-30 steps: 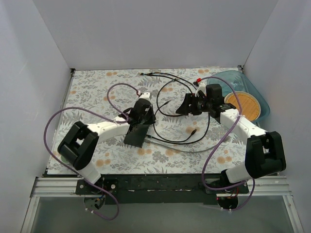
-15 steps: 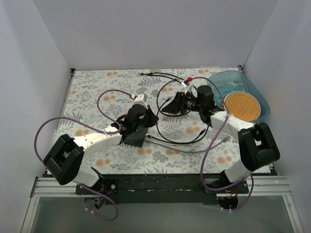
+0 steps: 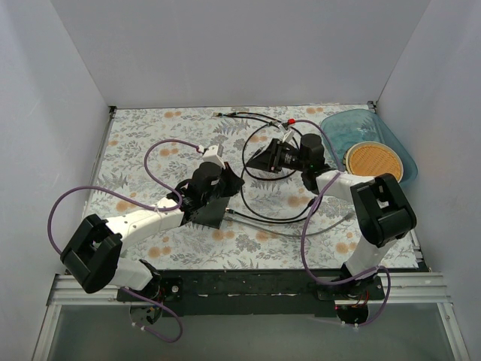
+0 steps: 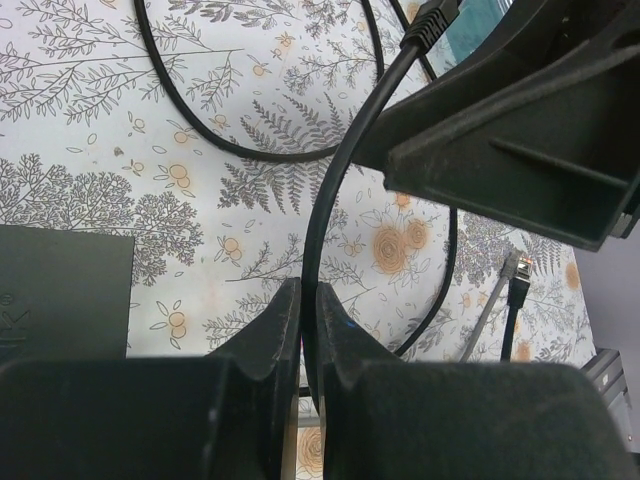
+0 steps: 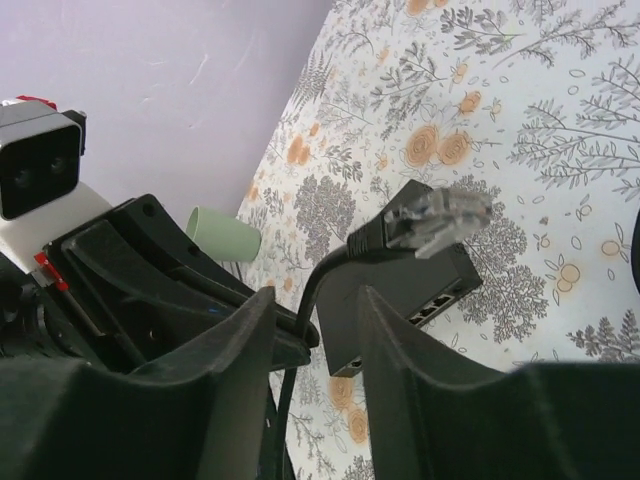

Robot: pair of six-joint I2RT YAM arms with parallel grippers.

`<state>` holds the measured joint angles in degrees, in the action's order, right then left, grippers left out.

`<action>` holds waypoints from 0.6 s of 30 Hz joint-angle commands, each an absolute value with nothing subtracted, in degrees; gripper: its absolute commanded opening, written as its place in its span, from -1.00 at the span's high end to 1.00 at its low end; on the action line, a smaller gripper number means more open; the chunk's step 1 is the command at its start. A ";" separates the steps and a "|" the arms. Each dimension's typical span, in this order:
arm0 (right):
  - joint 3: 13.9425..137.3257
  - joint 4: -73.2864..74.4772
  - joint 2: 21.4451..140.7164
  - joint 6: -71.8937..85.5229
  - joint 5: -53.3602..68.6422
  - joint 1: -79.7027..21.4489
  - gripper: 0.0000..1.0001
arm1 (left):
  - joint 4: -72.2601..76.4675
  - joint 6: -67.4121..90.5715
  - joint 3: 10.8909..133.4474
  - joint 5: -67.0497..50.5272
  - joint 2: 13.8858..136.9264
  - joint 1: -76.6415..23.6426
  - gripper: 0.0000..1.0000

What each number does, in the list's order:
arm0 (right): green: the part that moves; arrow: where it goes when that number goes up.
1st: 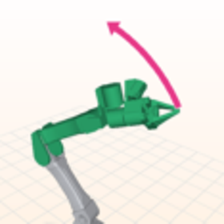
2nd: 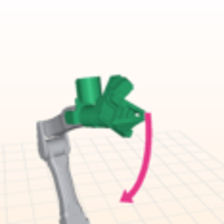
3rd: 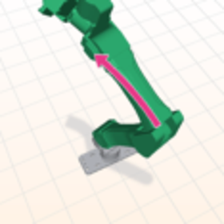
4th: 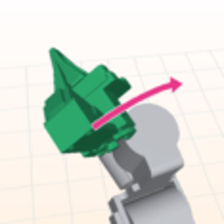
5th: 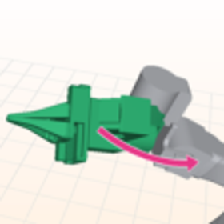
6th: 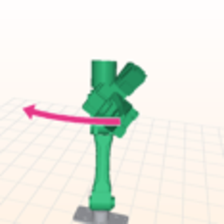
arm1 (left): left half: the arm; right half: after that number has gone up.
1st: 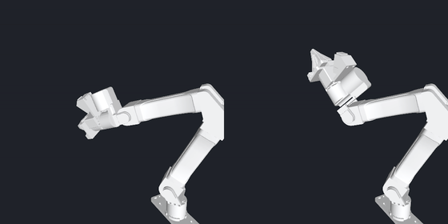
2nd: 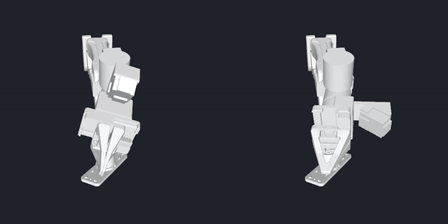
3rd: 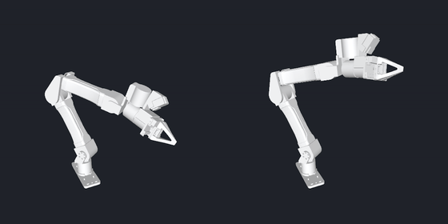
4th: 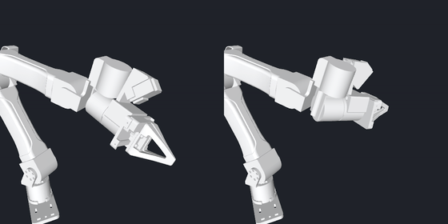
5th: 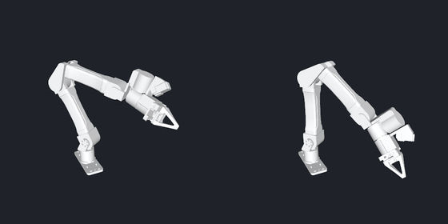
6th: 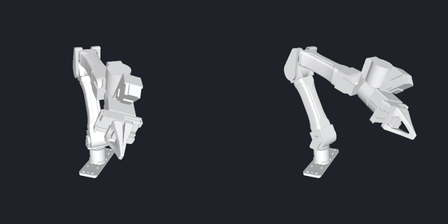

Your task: Insert the plug into the switch port

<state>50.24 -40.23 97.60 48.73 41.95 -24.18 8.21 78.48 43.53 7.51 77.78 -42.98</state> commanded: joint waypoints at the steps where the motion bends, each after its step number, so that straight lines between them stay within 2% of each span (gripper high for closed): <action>1: 52.65 -50.96 99.75 54.75 42.54 -24.35 0.23 | 9.32 79.10 42.45 7.03 75.50 -43.42 1.00; 6: 51.86 -60.00 103.17 61.50 42.19 -24.35 0.31 | 9.58 79.10 42.01 6.33 75.23 -43.51 1.00; 9: 51.42 -65.01 104.84 64.32 41.84 -24.35 0.69 | 9.67 79.19 41.40 6.24 74.97 -43.68 1.00; 10: 51.59 -65.91 105.20 64.86 41.92 -24.35 0.93 | 9.84 79.19 41.22 6.07 74.97 -43.68 1.00; 16: 52.99 -64.18 105.03 62.25 42.62 -24.35 0.97 | 10.28 79.10 40.25 5.89 74.88 -43.59 1.00; 18: 54.14 -60.32 103.45 59.08 42.98 -24.34 0.97 | 9.85 78.84 40.25 6.33 74.71 -43.59 0.61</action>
<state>50.59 -59.77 106.26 62.87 42.63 -24.40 10.33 78.94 40.99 6.76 77.12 -43.24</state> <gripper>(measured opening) 0.045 0.077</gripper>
